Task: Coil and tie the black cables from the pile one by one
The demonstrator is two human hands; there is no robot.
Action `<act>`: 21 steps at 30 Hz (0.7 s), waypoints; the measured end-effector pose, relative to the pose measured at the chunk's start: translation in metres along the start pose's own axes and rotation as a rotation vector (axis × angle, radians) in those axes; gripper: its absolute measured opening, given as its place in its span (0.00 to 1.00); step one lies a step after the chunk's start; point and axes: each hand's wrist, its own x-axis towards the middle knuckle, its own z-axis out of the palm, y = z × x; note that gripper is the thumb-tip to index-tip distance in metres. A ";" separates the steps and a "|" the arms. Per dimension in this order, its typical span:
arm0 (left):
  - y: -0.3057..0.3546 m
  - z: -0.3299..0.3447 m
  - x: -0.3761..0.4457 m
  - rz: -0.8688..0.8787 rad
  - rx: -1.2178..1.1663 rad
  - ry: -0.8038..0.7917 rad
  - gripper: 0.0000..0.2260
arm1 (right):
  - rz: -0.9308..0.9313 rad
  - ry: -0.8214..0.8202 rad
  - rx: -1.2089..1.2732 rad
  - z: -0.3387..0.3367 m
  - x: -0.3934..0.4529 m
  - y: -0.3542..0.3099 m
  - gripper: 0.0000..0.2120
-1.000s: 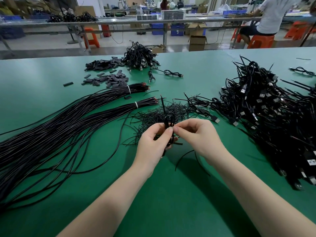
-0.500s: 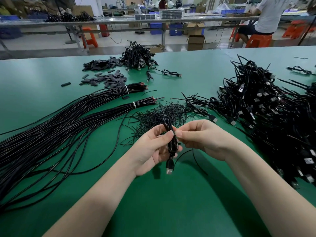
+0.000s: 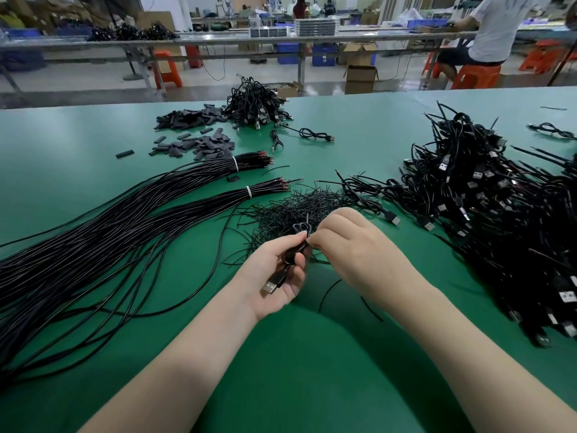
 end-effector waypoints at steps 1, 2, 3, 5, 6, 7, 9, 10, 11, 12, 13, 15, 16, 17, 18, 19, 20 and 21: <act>0.001 0.000 -0.001 -0.034 -0.037 -0.017 0.06 | -0.019 0.010 -0.008 0.000 -0.001 0.000 0.08; 0.001 -0.001 -0.001 -0.058 -0.067 -0.038 0.06 | -0.029 0.021 -0.002 0.000 -0.002 0.000 0.10; 0.001 -0.001 -0.001 -0.069 -0.083 -0.053 0.07 | -0.027 0.030 0.010 0.000 -0.003 0.000 0.11; -0.001 -0.002 -0.002 -0.047 -0.067 -0.065 0.07 | -0.008 0.060 0.033 0.002 -0.003 0.001 0.10; -0.002 -0.002 -0.002 -0.029 -0.058 -0.074 0.07 | 0.011 0.085 0.051 0.003 -0.002 0.002 0.09; -0.003 -0.001 -0.002 -0.016 -0.058 -0.089 0.07 | 0.038 0.106 0.087 0.003 -0.002 0.003 0.08; -0.004 0.000 -0.003 -0.005 -0.069 -0.121 0.08 | 0.115 0.136 0.201 0.003 -0.001 0.004 0.10; -0.005 0.001 -0.004 0.002 -0.068 -0.133 0.08 | 0.169 0.142 0.273 0.002 -0.001 0.005 0.11; -0.005 0.001 -0.004 0.013 -0.062 -0.145 0.09 | 0.231 0.136 0.356 0.000 -0.001 0.004 0.12; -0.005 0.002 -0.004 0.029 -0.056 -0.157 0.09 | 0.294 0.128 0.448 -0.002 0.000 0.004 0.12; -0.006 0.002 -0.005 0.049 -0.052 -0.170 0.08 | 0.352 0.115 0.550 -0.004 0.000 0.004 0.11; -0.007 0.000 -0.005 0.095 -0.043 -0.202 0.08 | 0.451 0.104 0.756 -0.008 0.002 0.003 0.09; -0.008 -0.001 -0.006 0.113 -0.034 -0.222 0.08 | 0.492 0.102 0.857 -0.009 0.003 0.002 0.08; -0.009 -0.002 -0.006 0.131 -0.021 -0.243 0.08 | 0.538 0.097 0.967 -0.010 0.004 0.001 0.07; -0.010 -0.003 -0.007 0.153 -0.007 -0.262 0.09 | 0.593 0.092 1.075 -0.011 0.004 0.001 0.06; -0.011 -0.003 -0.006 0.186 0.013 -0.270 0.09 | 0.648 0.085 1.151 -0.011 0.005 0.000 0.04; -0.012 -0.004 -0.005 0.225 0.040 -0.261 0.09 | 0.697 0.083 1.173 -0.011 0.003 0.001 0.06; -0.013 -0.004 -0.004 0.265 0.070 -0.239 0.08 | 0.741 0.066 1.157 -0.010 0.002 0.002 0.09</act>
